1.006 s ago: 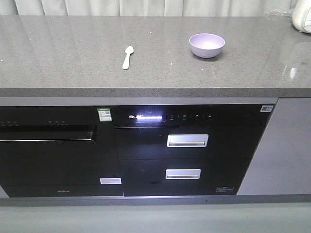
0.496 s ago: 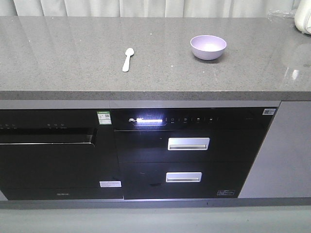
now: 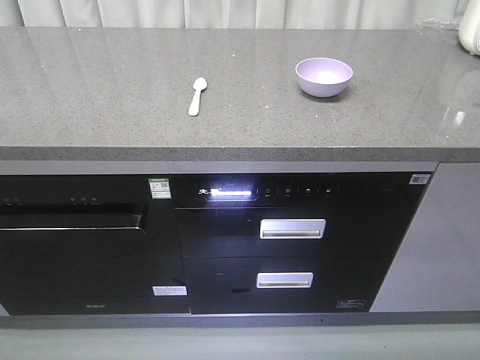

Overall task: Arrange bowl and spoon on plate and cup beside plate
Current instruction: 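Creep the base forward to the counter edge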

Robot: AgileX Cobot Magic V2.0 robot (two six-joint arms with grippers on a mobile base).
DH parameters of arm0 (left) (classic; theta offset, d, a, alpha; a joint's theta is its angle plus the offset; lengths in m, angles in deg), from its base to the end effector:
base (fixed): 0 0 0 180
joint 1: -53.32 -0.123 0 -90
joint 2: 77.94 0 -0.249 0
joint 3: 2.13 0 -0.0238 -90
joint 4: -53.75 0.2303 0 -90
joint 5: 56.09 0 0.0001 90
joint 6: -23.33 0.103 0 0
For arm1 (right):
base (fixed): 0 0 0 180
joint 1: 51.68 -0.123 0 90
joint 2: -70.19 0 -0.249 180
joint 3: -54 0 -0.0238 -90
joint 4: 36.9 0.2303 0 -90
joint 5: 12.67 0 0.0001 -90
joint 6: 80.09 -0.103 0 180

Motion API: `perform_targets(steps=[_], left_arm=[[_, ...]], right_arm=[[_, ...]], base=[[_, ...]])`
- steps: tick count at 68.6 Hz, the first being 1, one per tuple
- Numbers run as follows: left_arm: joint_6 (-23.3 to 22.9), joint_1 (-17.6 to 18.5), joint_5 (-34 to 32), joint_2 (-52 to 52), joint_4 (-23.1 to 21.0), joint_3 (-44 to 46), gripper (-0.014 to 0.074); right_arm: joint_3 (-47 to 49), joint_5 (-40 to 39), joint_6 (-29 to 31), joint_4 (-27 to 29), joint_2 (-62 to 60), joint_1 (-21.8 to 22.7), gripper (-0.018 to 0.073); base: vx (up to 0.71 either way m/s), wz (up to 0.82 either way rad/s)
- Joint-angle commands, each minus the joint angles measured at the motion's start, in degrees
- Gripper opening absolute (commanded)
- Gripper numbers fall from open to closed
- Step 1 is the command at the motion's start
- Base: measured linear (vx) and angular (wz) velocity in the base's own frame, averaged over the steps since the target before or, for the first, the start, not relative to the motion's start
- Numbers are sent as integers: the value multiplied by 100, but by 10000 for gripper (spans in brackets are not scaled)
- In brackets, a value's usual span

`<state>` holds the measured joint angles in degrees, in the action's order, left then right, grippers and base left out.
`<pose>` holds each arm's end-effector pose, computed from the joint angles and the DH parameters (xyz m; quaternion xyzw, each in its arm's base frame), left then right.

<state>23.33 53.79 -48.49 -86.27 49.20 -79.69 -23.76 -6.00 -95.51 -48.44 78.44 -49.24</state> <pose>0.0844 -0.0018 0.1930 -0.0221 0.7278 -0.0336 0.6846 0.0843 -0.0060 0.1938 0.0483 0.7210 0.0007 0.6912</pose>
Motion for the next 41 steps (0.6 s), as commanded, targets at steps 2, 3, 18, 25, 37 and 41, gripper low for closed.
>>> perform_targets(steps=[2,3,18,25,37,41], left_arm=[[0,41,-384,85,-19,-113,-6],[0,41,-384,85,-19,-113,-6],[0,41,-384,85,-19,-113,-6],[0,41,-384,85,-19,-113,-6],[0,41,-384,85,-19,-113,-6],[0,41,-384,85,-19,-113,-6]], right_arm=[[-39,-389,54,-23,-58,35,-1],[-39,-389,54,-23,-58,35,-1],[-39,-389,54,-23,-58,35,-1],[-39,-389,54,-23,-58,35,-1],[-39,-389,54,-23,-58,35,-1],[-39,-389,54,-23,-58,35,-1]], base=[[4,0],[4,0],[4,0],[4,0],[4,0],[3,0]])
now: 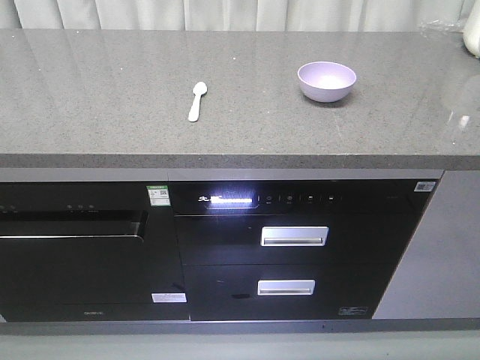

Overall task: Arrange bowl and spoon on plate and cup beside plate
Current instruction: 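Creep the base forward to the counter edge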

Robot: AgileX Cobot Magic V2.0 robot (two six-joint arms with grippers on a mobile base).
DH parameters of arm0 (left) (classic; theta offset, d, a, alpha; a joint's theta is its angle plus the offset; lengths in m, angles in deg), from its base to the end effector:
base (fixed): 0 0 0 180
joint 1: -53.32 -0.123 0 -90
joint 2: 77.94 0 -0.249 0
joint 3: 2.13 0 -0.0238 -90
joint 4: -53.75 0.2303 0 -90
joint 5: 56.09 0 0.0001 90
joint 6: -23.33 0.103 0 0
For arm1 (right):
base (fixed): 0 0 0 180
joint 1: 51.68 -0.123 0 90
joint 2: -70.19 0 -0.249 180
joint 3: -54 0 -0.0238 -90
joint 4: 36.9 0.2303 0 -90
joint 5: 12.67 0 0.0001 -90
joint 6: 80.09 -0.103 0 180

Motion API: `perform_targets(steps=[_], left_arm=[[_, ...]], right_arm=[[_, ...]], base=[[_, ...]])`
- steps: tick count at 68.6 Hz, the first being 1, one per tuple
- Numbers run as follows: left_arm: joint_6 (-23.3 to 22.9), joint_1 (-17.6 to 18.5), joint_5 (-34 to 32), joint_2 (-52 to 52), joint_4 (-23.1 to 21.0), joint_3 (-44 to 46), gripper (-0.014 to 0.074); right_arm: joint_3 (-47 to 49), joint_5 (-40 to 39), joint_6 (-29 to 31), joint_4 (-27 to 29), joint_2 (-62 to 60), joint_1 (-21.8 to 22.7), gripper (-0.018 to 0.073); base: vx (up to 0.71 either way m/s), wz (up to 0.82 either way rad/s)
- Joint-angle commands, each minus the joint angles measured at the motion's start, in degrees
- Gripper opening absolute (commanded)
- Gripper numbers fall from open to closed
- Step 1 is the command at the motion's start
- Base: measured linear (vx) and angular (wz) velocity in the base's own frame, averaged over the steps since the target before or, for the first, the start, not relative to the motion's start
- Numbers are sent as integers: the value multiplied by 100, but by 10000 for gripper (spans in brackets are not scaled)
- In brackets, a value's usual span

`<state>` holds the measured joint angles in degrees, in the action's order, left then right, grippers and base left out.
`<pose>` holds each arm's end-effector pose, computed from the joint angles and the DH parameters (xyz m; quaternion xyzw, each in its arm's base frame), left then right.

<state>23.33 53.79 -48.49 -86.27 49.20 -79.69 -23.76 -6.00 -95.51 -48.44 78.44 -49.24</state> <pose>0.0844 -0.0018 0.1930 -0.0221 0.7278 -0.0336 0.6846 0.0843 -0.0060 0.1938 0.0483 0.7210 0.0007 0.6912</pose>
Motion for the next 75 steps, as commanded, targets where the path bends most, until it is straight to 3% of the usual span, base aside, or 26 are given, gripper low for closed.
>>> perform_targets(steps=[1,75], left_arm=[[0,41,-384,85,-19,-113,-6],[0,41,-384,85,-19,-113,-6]], right_arm=[[-39,-389,54,-23,-58,35,-1],[-39,-389,54,-23,-58,35,-1]], base=[[3,0],[3,0]])
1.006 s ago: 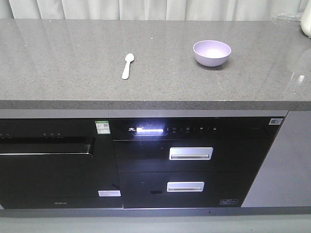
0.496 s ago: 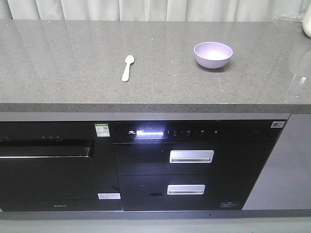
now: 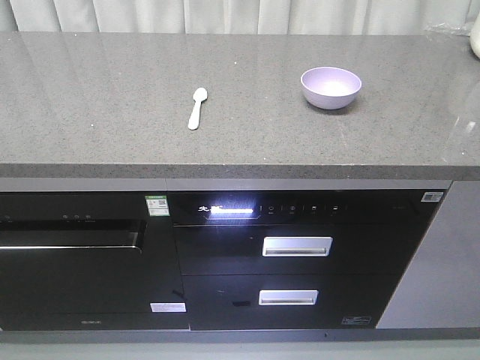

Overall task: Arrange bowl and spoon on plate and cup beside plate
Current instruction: 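Creep the base forward to the counter edge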

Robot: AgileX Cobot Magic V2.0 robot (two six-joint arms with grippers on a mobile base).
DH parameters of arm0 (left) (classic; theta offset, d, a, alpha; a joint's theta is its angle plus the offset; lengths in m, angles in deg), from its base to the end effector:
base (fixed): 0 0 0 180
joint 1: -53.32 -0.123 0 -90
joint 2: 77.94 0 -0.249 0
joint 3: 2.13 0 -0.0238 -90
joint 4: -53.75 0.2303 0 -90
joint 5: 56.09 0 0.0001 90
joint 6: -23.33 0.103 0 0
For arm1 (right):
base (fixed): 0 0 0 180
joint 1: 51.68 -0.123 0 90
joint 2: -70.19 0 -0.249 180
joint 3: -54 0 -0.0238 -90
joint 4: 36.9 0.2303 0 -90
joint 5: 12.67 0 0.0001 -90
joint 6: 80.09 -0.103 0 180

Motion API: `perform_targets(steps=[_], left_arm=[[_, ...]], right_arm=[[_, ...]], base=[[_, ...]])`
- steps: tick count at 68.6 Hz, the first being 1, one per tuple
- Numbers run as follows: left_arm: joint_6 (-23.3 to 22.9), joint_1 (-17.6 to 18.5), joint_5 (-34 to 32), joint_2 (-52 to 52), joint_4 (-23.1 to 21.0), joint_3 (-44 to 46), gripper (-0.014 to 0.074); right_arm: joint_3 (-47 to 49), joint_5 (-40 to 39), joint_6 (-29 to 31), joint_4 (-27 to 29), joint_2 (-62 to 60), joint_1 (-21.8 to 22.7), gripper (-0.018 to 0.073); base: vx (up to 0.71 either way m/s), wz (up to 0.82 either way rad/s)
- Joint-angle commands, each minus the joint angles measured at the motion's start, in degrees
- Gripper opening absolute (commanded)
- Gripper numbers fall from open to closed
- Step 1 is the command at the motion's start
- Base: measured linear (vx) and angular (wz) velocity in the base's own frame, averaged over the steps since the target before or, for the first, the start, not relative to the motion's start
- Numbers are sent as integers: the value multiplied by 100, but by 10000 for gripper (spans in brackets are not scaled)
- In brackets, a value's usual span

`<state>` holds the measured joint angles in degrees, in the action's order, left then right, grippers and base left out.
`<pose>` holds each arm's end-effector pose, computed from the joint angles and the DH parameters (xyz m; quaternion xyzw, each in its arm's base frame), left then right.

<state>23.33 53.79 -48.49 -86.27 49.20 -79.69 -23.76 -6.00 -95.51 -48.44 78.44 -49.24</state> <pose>0.0844 -0.0018 0.1930 -0.0221 0.7278 -0.0336 0.6846 0.0843 -0.0060 0.1938 0.0483 0.7210 0.0007 0.6912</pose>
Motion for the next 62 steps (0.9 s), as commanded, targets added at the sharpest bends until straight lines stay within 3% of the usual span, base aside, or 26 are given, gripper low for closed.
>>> perform_targets(steps=[1,62], left_arm=[[0,41,-384,85,-19,-113,-6],[0,41,-384,85,-19,-113,-6]], right_arm=[[-39,-389,54,-23,-58,35,-1],[-39,-389,54,-23,-58,35,-1]], base=[[3,0],[3,0]])
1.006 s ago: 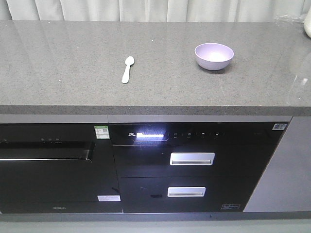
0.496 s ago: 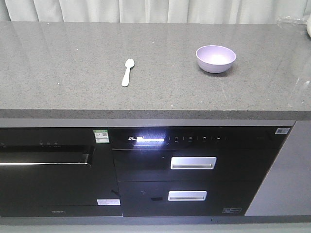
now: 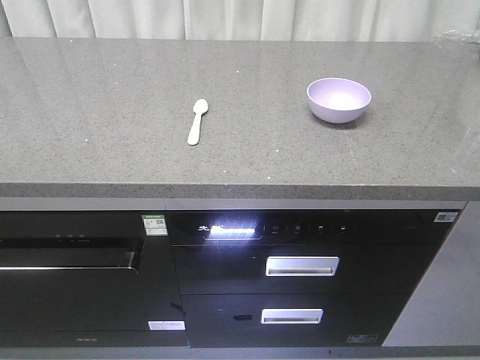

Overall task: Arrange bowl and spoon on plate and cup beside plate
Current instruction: 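Creep the base forward to the counter edge, then stop at the counter and tilt the view down toward spoon and bowl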

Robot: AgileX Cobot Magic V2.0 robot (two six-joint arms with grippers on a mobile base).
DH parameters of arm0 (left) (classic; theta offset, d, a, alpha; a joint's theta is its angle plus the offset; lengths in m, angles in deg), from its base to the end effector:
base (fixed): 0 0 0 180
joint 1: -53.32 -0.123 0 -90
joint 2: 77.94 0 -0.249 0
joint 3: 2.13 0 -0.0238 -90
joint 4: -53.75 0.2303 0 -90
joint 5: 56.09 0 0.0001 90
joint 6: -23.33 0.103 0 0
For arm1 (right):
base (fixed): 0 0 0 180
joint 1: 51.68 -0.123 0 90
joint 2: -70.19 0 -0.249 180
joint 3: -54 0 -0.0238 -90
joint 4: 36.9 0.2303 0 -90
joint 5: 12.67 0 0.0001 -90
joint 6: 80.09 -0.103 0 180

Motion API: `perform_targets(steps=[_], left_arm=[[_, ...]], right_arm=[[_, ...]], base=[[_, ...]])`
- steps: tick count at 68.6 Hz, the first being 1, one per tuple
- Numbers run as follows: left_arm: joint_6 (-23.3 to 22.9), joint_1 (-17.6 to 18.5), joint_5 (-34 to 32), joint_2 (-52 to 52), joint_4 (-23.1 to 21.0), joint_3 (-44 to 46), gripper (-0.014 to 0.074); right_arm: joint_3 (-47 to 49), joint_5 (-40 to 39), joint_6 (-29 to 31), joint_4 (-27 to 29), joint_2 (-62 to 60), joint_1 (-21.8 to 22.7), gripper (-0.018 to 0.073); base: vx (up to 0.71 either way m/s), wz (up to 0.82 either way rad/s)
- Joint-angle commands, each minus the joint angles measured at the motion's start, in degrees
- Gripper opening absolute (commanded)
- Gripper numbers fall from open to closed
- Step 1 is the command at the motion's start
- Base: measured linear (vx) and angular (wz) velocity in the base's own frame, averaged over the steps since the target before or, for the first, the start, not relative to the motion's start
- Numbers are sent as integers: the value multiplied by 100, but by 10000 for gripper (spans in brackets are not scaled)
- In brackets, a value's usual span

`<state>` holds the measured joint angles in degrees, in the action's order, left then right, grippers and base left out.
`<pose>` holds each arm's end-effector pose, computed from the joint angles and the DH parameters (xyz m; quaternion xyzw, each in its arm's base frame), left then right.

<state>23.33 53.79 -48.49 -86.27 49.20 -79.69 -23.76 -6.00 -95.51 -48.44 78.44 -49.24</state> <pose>0.0844 -0.0018 0.1930 -0.0221 0.7278 -0.0336 0.6846 0.0843 -0.0060 0.1938 0.0483 0.7210 0.0007 0.6912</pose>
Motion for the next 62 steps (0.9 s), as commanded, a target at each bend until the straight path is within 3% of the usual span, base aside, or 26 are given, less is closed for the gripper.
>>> perform_targets(steps=[1,62], left_arm=[[0,41,-384,85,-19,-113,-6],[0,41,-384,85,-19,-113,-6]], right_arm=[[-39,-389,54,-23,-58,35,-1],[-39,-389,54,-23,-58,35,-1]], base=[[2,0],[2,0]])
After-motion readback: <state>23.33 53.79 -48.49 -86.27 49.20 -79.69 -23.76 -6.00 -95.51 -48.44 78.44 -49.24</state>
